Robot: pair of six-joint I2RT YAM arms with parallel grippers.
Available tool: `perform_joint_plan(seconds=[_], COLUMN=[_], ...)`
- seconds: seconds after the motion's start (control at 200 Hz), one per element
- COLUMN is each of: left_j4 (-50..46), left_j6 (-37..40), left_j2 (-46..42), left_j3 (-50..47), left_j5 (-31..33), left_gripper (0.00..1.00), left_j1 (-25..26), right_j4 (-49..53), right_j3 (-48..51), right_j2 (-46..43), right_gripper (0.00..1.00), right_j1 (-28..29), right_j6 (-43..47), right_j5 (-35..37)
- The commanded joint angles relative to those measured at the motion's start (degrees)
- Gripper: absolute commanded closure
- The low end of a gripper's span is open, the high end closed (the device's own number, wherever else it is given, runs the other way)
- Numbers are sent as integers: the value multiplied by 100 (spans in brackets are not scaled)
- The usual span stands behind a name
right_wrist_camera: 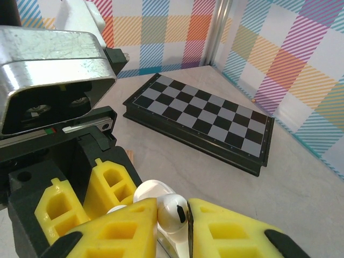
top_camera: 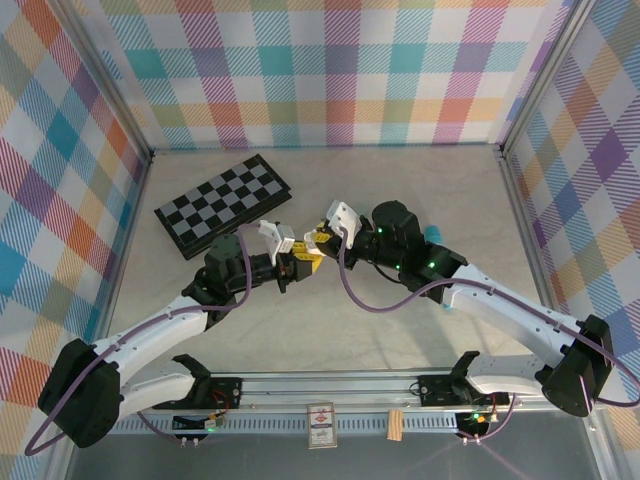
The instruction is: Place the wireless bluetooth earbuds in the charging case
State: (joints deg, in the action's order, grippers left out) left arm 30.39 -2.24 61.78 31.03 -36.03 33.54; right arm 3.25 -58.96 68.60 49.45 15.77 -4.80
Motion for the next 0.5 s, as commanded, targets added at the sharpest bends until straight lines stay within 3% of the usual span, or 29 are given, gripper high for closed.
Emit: perform_joint_plan(seconds=[0.0,0.495], left_j4=[361,458], left_j6=[-154,-272], left_j2=[-4,-34], left_j3=[202,198], left_j5=[85,108], left_gripper=[95,95], left_j1=[-49,-49], right_j4=[-89,-68], right_j3=[-138,25], right_j2=[-62,-161], right_gripper=[78,78], right_j1=[46,92], right_j6=[102,57], right_j5=[-109,-55])
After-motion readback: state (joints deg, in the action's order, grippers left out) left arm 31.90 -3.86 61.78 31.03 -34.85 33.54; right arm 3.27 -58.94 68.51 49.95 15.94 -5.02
